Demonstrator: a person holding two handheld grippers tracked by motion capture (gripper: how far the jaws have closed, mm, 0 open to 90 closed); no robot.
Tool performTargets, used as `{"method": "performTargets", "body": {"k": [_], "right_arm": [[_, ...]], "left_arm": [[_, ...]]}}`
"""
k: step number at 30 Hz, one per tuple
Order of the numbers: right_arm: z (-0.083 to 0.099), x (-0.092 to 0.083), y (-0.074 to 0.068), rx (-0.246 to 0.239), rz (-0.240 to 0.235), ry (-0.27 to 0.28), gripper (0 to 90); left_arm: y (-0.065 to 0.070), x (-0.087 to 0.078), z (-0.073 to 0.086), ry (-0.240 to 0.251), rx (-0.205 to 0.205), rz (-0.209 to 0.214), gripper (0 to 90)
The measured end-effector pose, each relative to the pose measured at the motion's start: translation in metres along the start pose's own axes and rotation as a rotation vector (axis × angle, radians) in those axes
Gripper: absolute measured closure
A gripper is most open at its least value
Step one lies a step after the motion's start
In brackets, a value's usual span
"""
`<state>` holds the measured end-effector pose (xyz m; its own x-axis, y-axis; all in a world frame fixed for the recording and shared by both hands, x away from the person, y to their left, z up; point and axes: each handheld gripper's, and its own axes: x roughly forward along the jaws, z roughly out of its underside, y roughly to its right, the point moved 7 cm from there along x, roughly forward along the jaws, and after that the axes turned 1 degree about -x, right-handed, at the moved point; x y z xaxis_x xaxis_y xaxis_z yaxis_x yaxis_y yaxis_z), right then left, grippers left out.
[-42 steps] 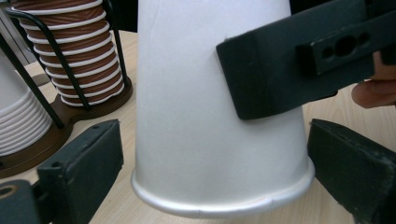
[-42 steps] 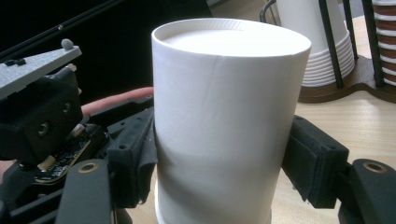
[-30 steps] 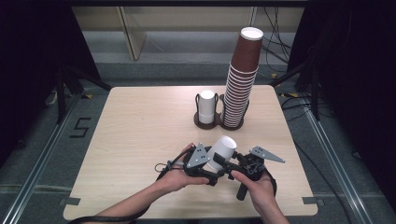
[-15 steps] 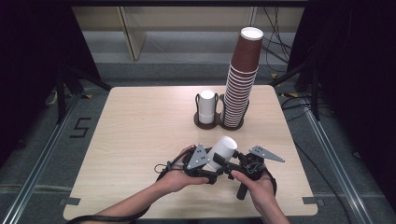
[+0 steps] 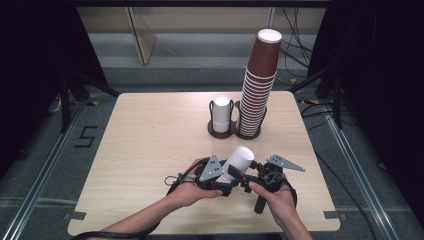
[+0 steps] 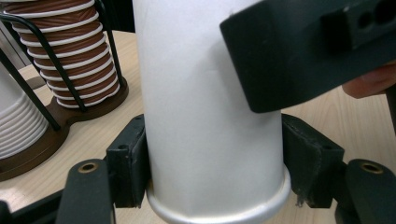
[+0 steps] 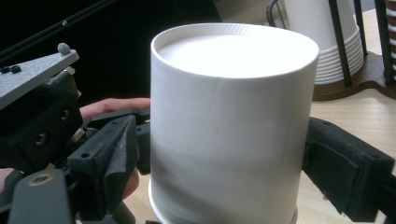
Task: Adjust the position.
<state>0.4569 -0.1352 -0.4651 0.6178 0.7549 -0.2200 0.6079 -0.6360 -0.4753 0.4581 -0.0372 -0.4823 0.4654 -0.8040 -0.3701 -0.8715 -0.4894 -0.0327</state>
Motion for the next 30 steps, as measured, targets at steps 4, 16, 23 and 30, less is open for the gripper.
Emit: {"method": "performTargets", "body": {"k": [4, 16, 23, 30], "right_arm": [[0.0, 0.0, 0.0, -0.011, 0.002, -0.015, 11.0], [-0.003, -0.005, -0.004, -0.073, -0.027, -0.06, 5.5], [0.0, -0.012, -0.006, -0.119, -0.068, -0.126, 5.2], [0.002, -0.017, -0.006, -0.19, -0.101, -0.178, 5.2]], "left_arm": [[0.0, -0.002, 0.001, 0.0, 0.006, 0.002, 32.2], [-0.001, -0.012, 0.001, -0.038, 0.049, 0.006, 32.6], [-0.003, -0.019, 0.004, -0.068, 0.072, 0.007, 32.6], [-0.004, -0.025, 0.006, -0.093, 0.101, 0.015, 32.7]]}}
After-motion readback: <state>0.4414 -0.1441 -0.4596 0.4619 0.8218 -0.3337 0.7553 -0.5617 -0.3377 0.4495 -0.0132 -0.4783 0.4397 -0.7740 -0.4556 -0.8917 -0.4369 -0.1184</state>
